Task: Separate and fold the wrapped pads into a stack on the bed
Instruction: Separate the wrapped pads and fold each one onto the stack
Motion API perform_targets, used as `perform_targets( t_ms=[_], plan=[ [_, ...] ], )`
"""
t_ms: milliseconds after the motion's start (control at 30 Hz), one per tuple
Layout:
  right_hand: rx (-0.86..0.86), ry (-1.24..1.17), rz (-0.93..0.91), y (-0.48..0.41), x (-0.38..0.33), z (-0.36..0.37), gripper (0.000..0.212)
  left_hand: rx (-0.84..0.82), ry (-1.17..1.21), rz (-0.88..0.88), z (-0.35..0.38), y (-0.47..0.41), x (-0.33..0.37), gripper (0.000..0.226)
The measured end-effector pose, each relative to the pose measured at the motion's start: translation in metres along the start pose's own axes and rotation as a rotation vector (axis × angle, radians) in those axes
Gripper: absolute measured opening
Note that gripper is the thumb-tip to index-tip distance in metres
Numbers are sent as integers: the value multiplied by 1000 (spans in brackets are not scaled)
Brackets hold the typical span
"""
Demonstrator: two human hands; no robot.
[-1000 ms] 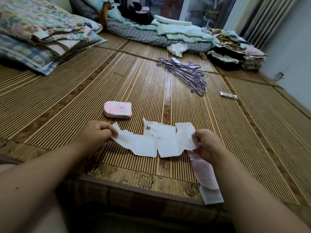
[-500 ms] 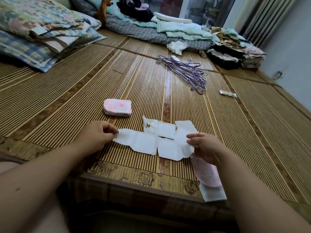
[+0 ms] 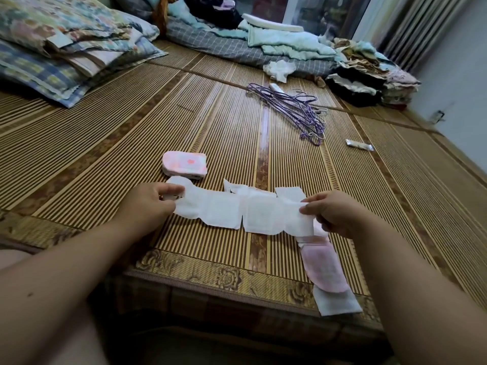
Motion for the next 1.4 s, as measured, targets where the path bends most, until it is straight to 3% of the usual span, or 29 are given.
perform_targets(
  t_ms=[133,400,667,867,1000,1167,1267,1400],
  plan=[
    [58,-7,-50,-6,-7,-5,14,-18,-5,-1,3,0,-1,39],
    [-3,-65,-67,-7,-17,25,26,-29,44,36,9,-3,8,39],
    [-80,25,-97,-10,-34,83,13,-61,91,67,14,-5,12,40],
    [-110,102,-75,-12,-33,98,18,-73,78,87,13,-3,18,41],
    [-134,65,-35,-11,-31,102,8,-82,84,94,14,-2,24,41],
    [-31,31,-47,-8,-30,85,18,-126,81,127,21,-5,39,44],
    [102,1,-96,-3,-26,62,17,-226,61,169,38,-4,57,44],
    [140,-6,-88,3,-11,46,13,-444,75,117,80,3,63,42]
  ],
)
Point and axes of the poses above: each hand's wrist, its own y-axis away from the middle knuckle, its own z-axis out of the palm, x = y × z, the point moved 10 cm from there along -y, towards the middle knuckle, and after that the axes turned 5 degrees about z, right-handed, at the moved point
